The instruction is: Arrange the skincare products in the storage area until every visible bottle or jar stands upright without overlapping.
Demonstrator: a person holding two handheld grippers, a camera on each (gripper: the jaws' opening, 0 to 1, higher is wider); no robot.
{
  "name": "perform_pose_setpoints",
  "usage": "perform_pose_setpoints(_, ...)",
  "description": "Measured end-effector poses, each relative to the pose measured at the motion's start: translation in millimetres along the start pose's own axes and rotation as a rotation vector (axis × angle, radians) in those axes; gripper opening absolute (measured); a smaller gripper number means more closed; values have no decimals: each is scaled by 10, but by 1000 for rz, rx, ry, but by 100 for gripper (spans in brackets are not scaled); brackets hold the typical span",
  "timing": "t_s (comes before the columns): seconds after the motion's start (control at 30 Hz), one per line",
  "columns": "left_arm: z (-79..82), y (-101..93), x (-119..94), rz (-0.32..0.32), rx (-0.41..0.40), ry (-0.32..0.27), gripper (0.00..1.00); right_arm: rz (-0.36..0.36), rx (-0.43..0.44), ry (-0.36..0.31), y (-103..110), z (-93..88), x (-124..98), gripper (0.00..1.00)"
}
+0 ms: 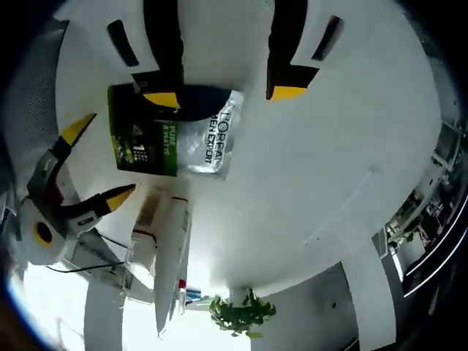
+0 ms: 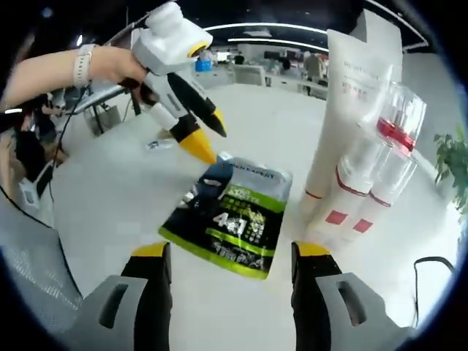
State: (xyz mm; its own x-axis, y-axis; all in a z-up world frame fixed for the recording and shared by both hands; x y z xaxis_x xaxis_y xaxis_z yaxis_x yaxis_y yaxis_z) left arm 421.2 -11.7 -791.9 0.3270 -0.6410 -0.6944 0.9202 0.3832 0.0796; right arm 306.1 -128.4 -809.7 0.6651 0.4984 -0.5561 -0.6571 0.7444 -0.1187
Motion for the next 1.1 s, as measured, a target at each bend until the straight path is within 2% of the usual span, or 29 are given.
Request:
perform_pose_setpoints(0.03,-30,4,-10,-1,12,17,42,19,-10,20,13,-50,-17,62)
perform_pose_setpoints(0.13,-108,29,-19,-18,59,65,40,17,21,24,-5,-97,-45,61)
perform_pose_setpoints(0.33,-136,61,60,-18,93,83,32,9,55,31,-50,-162,-46,55)
perform_pose_setpoints(0.53,-226,79,149,-20,107,114,24,4,41,21,-74,-151,-42,49)
perform_pose_setpoints(0.8,-182,60,175,-37,102,113,22,27,61,9,-21,-125,24,38)
perform_pose_setpoints(1.1,-133,20,232,-49,91,104,20,16,54,-1,-78,-86,83,36)
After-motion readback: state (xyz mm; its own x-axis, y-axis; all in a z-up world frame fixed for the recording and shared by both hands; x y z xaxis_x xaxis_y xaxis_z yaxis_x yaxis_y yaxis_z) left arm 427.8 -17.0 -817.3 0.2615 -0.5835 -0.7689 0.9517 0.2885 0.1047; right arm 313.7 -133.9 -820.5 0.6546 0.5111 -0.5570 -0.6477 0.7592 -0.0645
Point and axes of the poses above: the point that each gripper's makers call its tool centre point, and the gripper's own axes: x roughly forward along the fingers, y roughly to its left, z roughly out of its top, the point moved 1 cm from there along -x, roughly backward along the fingers, and after that the axes turned 8 degrees about -y, right-handed, at the moved point
